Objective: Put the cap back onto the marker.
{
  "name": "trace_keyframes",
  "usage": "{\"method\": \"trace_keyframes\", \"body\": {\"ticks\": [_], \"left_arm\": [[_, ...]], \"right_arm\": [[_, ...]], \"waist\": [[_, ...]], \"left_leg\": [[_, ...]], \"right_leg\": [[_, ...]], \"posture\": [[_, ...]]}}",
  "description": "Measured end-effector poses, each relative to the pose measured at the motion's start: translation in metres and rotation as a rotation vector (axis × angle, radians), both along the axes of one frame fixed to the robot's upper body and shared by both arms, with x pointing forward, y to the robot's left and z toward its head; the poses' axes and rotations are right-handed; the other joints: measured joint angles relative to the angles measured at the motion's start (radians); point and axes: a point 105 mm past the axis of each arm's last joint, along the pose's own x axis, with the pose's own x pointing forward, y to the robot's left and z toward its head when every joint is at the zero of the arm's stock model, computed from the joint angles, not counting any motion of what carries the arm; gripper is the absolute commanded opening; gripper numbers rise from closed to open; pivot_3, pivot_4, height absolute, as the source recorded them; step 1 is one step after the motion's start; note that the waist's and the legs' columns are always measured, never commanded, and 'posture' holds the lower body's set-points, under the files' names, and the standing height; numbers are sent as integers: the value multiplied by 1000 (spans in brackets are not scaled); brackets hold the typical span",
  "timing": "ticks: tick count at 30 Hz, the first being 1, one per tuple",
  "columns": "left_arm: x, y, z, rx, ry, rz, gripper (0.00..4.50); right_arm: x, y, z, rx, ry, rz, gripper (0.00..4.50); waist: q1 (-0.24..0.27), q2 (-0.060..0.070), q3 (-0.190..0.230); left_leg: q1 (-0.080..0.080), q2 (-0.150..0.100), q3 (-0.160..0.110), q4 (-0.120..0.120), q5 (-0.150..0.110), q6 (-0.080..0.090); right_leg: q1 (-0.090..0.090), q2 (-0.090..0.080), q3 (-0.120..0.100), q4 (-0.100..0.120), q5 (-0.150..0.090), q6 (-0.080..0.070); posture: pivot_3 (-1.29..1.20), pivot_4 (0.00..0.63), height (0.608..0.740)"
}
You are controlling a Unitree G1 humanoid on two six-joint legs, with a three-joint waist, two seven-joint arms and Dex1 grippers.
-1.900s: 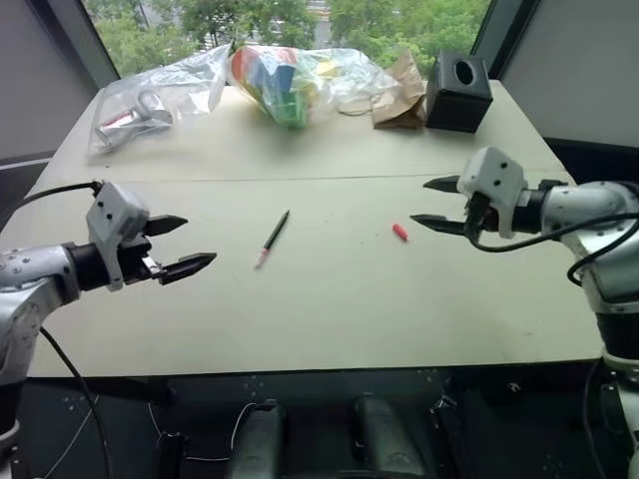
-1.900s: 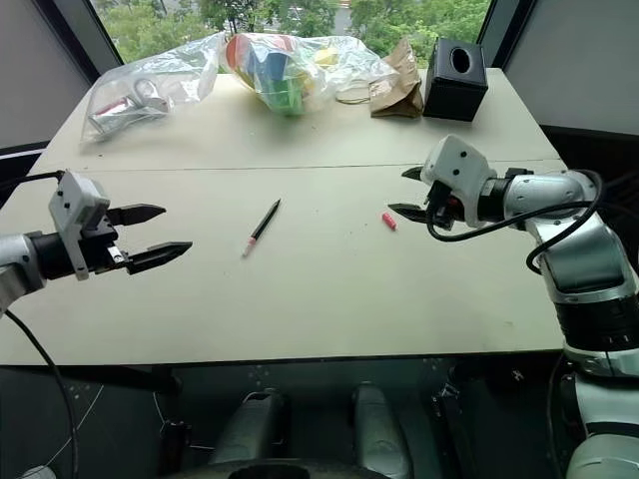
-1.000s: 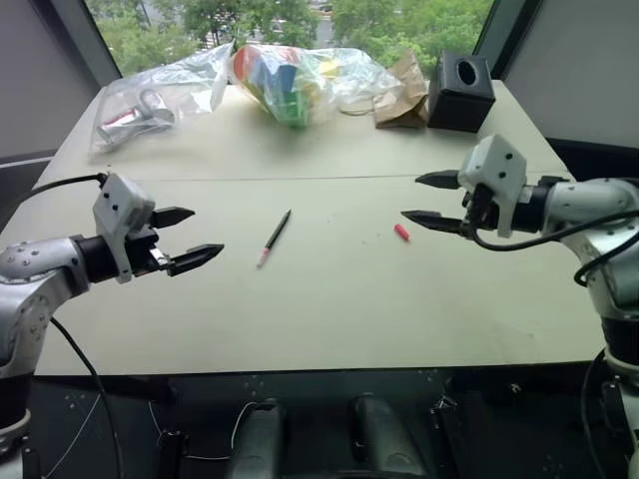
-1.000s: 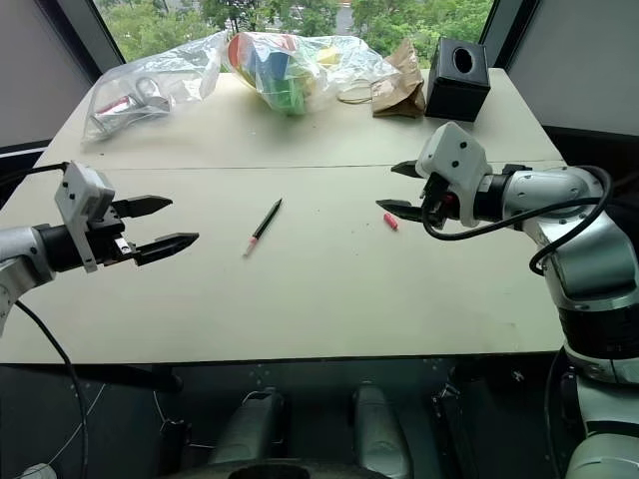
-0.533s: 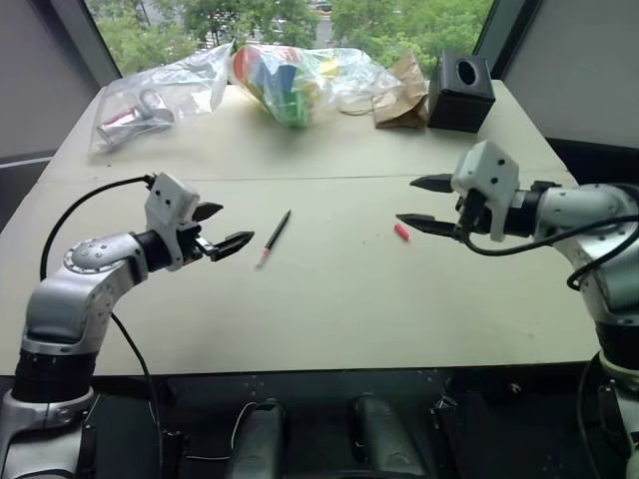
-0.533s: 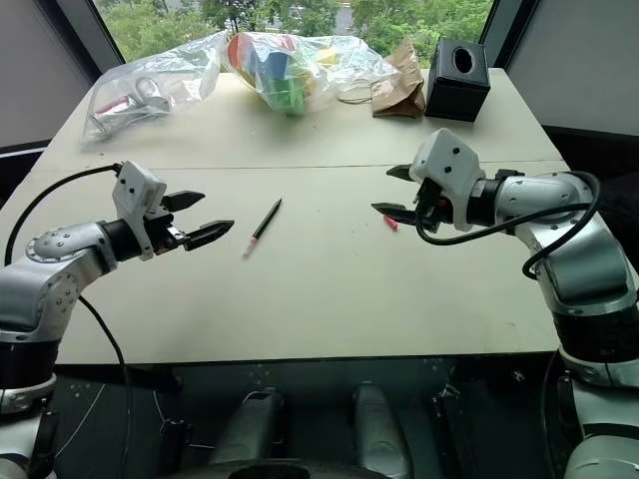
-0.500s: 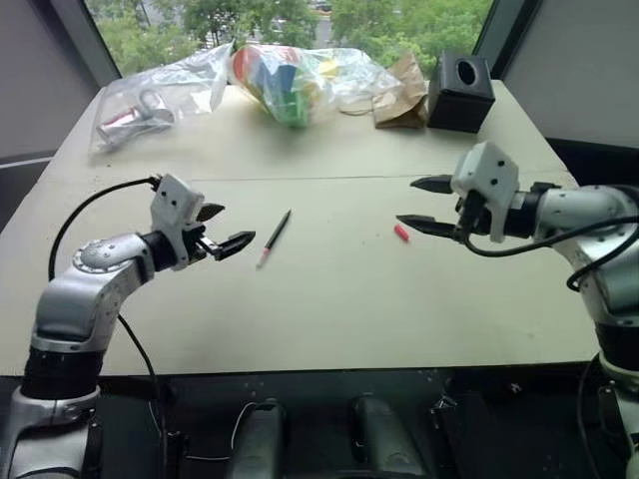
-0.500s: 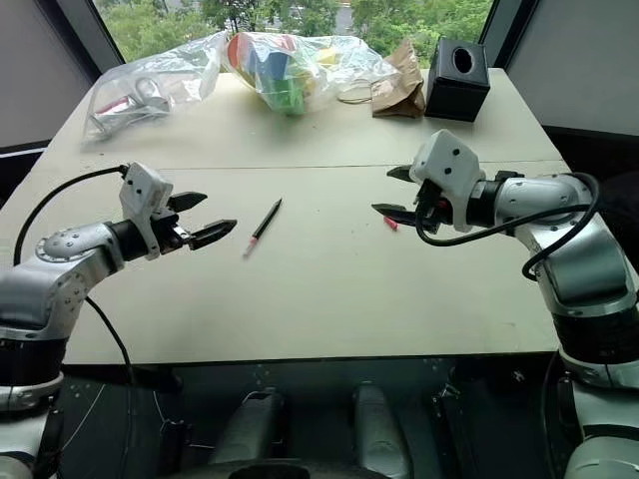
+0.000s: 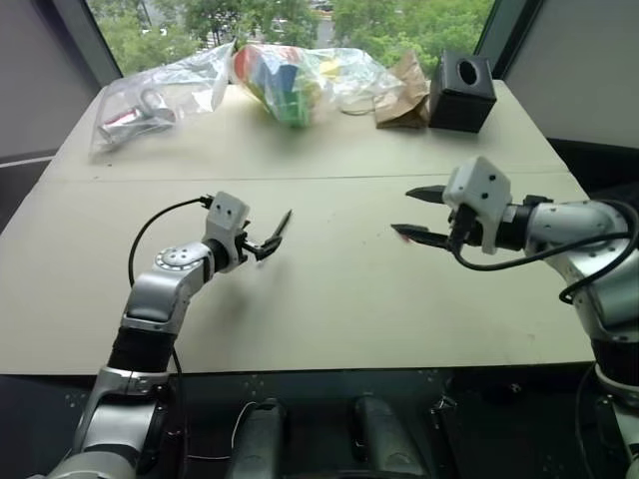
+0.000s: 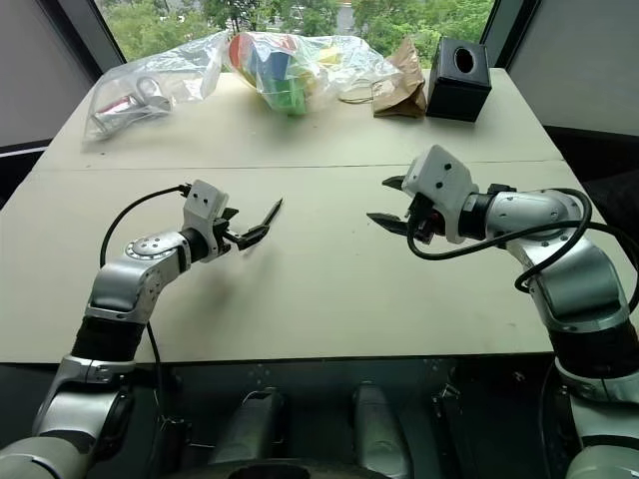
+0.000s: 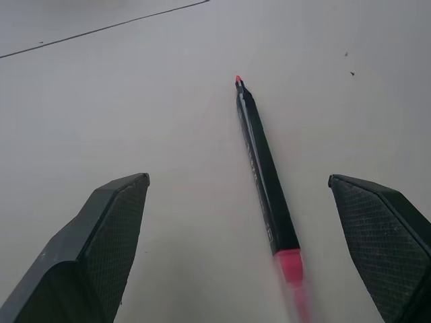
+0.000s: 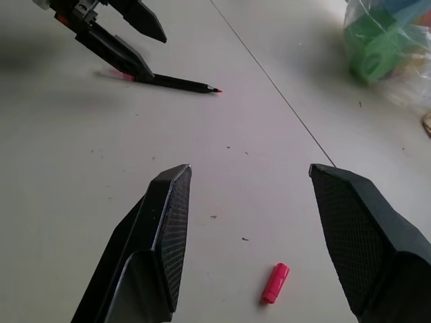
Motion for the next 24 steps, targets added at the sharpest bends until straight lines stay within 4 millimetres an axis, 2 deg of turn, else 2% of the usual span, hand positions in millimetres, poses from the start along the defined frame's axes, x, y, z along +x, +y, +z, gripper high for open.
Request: {"method": "trace_keyframes", "body": {"ticks": [5, 18, 20, 22, 24], "left_arm": [[2, -1, -13, -7, 43, 28, 4452], [12, -9, -15, -39, 58, 68, 4452], [12, -8, -15, -37, 60, 68, 3934], [13, -5, -15, -22, 59, 78, 3213], [13, -7, -16, -16, 59, 66, 2174]], "right_arm": [[-1, 0, -2, 0, 1, -7, 2873], [0, -1, -1, 3, -5, -18, 2873], [0, -1, -1, 3, -6, -19, 2873], [0, -1, -1, 4, -8, -21, 2873], [0, -1, -1, 4, -9, -23, 2873]], "waist": [[2, 0, 0], [3, 0, -1], [4, 1, -1], [3, 1, -1], [3, 1, -1]], "left_leg": [[0, 0, 0, 0, 0, 0], [1, 0, 0, 0, 0, 0], [1, 0, 0, 0, 0, 0], [1, 0, 0, 0, 0, 0], [1, 0, 0, 0, 0, 0]], "right_leg": [[0, 0, 0, 0, 0, 0], [2, 0, 0, 0, 0, 0], [2, 0, 0, 0, 0, 0], [2, 0, 0, 0, 0, 0], [2, 0, 0, 0, 0, 0]], "posture": [[0, 150, 740], [0, 150, 740], [0, 150, 740], [0, 150, 740], [0, 150, 740]]}}
